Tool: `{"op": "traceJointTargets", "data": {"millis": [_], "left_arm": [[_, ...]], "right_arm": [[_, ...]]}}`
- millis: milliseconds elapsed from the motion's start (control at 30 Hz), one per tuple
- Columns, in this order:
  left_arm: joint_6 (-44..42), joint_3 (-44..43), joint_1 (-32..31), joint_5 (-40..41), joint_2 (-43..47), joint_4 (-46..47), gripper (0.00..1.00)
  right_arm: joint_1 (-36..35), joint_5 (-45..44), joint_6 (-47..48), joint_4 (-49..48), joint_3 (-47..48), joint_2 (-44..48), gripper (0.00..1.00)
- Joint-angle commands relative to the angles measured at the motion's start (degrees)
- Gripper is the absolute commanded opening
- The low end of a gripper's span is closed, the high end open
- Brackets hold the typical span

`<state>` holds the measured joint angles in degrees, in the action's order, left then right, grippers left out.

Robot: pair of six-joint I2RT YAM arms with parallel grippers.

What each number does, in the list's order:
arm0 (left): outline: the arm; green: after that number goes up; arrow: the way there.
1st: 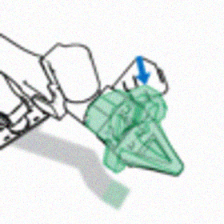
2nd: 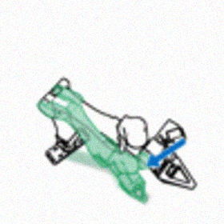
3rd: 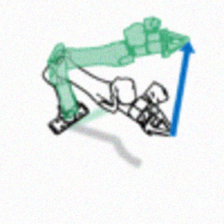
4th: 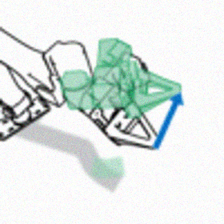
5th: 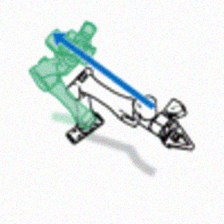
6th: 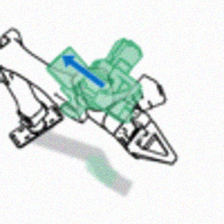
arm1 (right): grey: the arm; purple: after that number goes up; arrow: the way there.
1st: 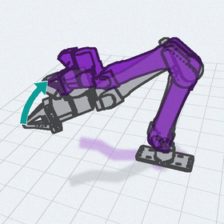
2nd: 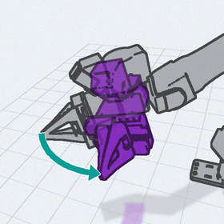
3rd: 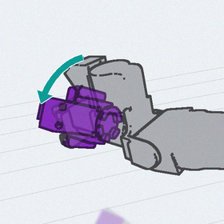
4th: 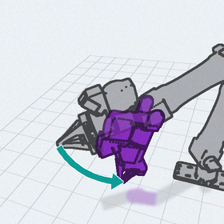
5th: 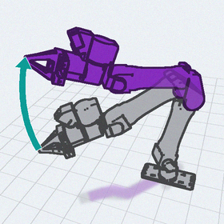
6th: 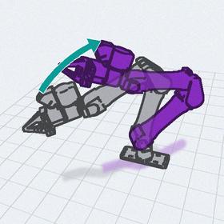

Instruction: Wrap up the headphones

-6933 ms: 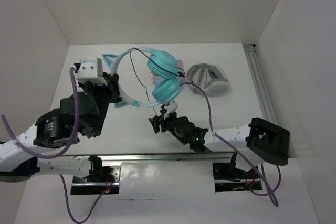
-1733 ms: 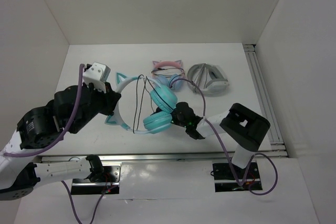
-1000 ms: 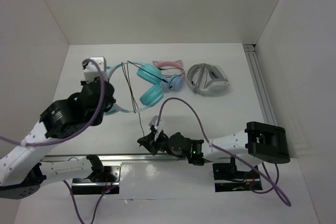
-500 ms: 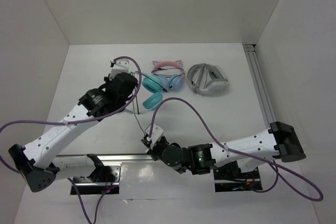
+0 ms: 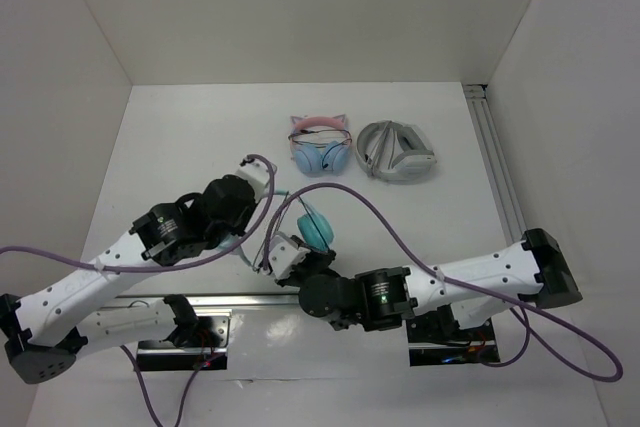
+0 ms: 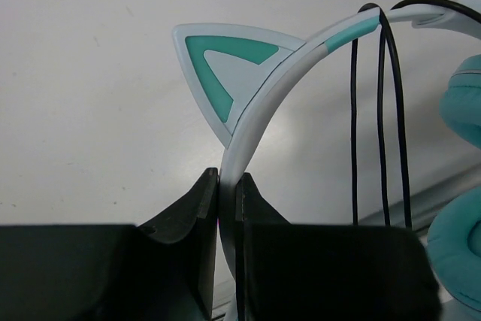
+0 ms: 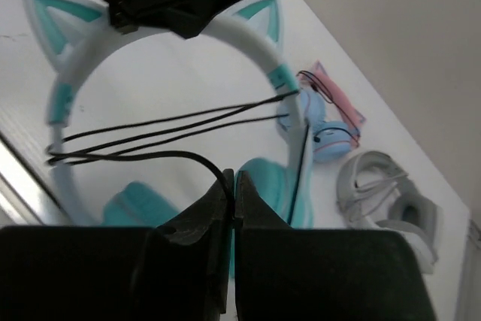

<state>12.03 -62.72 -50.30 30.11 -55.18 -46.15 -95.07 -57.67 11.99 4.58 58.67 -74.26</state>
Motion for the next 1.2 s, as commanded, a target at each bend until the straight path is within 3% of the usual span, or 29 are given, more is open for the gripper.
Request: {"op": "traceJointTargets", "data": {"millis": [0,200,367,600,767,1000,1167], "left_arm": [[1.06,0.14,-2.95,-4.88,-0.98,-0.95,0.0],[3.17,1.28,-4.72,-4.27,-2.13,-3.33,0.0],[3.7,1.28,-5.24,-6.2,-0.9,-3.33,0.0],[2.56,0.23,-5.24,-8.14,-0.8,-4.03,0.0],[2.56,0.23,-5.24,-8.14,-1.86,-4.03,0.0],[2.03,-1.52,-5.24,-9.81,-2.48,-4.56,0.0],[2.03,-2.67,-5.24,-9.81,-2.48,-6.23,0.0]], "right_arm": [[-0.47,-8.59,10.58,-4.65,0.13,-0.71,0.03],[3.56,-9.13,16.04,-11.41,-0.49,-1.24,0.07],[9.1,-5.79,14.66,-13.46,-2.24,0.07,0.1],[15.6,2.46,12.01,-13.46,-5.06,4.99,0.25],[17.72,8.79,8.94,-8.02,-5.06,5.53,0.25],[28.51,27.94,4.63,-1.33,-5.59,6.58,0.3],[32.13,29.72,4.1,-1.85,-6.12,5.97,0.32]]}}
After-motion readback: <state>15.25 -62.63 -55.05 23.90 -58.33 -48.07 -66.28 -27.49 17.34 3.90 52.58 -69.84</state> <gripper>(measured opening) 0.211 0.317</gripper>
